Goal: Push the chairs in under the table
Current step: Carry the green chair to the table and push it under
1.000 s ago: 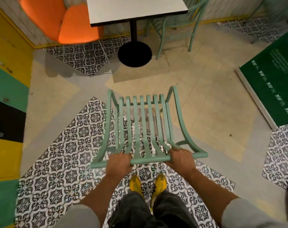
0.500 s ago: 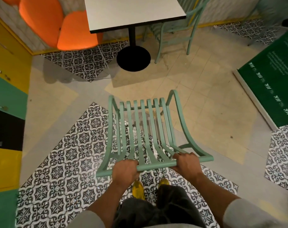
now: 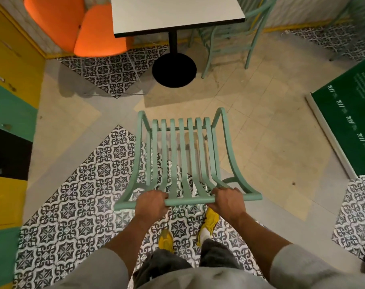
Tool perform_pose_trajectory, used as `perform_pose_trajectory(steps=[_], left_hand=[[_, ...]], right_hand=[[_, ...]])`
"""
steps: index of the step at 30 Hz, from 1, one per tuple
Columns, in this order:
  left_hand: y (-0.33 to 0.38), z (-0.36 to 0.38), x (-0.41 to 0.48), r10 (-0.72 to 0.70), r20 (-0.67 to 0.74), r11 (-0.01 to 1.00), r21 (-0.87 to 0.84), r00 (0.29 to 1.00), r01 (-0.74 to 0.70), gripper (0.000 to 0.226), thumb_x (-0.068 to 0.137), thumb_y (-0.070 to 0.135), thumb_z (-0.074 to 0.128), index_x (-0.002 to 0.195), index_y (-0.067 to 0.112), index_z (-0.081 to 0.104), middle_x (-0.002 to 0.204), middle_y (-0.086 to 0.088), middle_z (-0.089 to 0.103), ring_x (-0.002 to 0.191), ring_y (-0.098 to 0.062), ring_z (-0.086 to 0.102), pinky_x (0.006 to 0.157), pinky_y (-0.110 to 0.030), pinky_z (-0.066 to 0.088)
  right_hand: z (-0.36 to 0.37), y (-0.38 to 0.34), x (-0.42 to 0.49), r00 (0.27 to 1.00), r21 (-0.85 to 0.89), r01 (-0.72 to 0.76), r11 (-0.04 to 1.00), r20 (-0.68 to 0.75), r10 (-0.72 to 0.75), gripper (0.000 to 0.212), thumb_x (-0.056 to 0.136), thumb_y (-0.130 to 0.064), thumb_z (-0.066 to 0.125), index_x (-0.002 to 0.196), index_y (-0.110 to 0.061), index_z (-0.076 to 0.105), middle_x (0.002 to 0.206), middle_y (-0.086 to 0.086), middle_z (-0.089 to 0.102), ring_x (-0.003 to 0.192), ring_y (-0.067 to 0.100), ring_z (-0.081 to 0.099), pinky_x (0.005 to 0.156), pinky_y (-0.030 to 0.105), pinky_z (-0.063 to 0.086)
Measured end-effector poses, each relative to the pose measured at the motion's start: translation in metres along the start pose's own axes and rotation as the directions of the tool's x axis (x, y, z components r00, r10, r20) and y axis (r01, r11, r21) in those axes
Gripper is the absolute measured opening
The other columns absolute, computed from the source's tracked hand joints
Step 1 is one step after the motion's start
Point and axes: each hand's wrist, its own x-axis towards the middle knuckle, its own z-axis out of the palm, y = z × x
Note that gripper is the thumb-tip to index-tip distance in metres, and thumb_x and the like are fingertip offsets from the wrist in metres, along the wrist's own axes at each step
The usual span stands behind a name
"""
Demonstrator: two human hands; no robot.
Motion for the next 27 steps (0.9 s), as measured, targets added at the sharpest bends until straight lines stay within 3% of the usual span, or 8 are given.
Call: perform_pose_trajectory(steps=[3,11,19,27], left_hand=[[0.01,-0.012,0.017,-0.063,0.021,0.998,-0.029,0.998,0.064,0.025,0.085,0.043,0.072,0.107,0.033,0.077,0.095,0.009,0.077,0.087,-0.015,0.074,0.08,-0.034,0.058],[0.034,-0.031,0.053,-0.176,0.071,0.983,-0.047,0.982,0.179,0.03,0.089,0.042,0.073,0.12,0.039,0.075,0.101,0.009,0.077,0.093,-0.016,0.074,0.085,-0.036,0.058],[0.033,-0.045,0.075,-0.16,0.091,0.985,-0.043,0.983,0.165,0.036,0.091,0.04,0.069,0.127,0.039,0.072,0.106,0.009,0.077,0.094,-0.014,0.074,0.085,-0.034,0.061],[0.02,-0.066,0.125,-0.116,0.139,0.99,-0.064,0.983,0.126,0.029,0.088,0.039,0.069,0.116,0.033,0.074,0.1,0.009,0.074,0.091,-0.014,0.072,0.085,-0.036,0.062]], right_hand=[[-0.01,0.015,0.017,0.999,0.0,0.031,1.0,0.032,-0.031,0.051,0.09,-0.077,0.058,0.101,-0.029,0.071,0.082,-0.008,0.068,0.068,0.016,0.064,0.067,0.031,0.043],[-0.034,0.051,0.058,0.988,-0.003,0.108,0.994,0.107,-0.107,0.051,0.092,-0.073,0.058,0.106,-0.026,0.073,0.093,-0.003,0.075,0.082,0.022,0.074,0.078,0.035,0.056],[-0.04,0.063,0.087,0.98,-0.011,0.149,0.989,0.133,-0.146,0.054,0.091,-0.072,0.056,0.105,-0.025,0.077,0.091,-0.003,0.075,0.078,0.022,0.075,0.078,0.034,0.058],[-0.059,0.073,0.137,0.975,-0.01,0.117,0.993,0.191,-0.113,0.046,0.089,-0.067,0.057,0.109,-0.03,0.076,0.101,-0.005,0.074,0.091,0.023,0.074,0.085,0.038,0.055]])
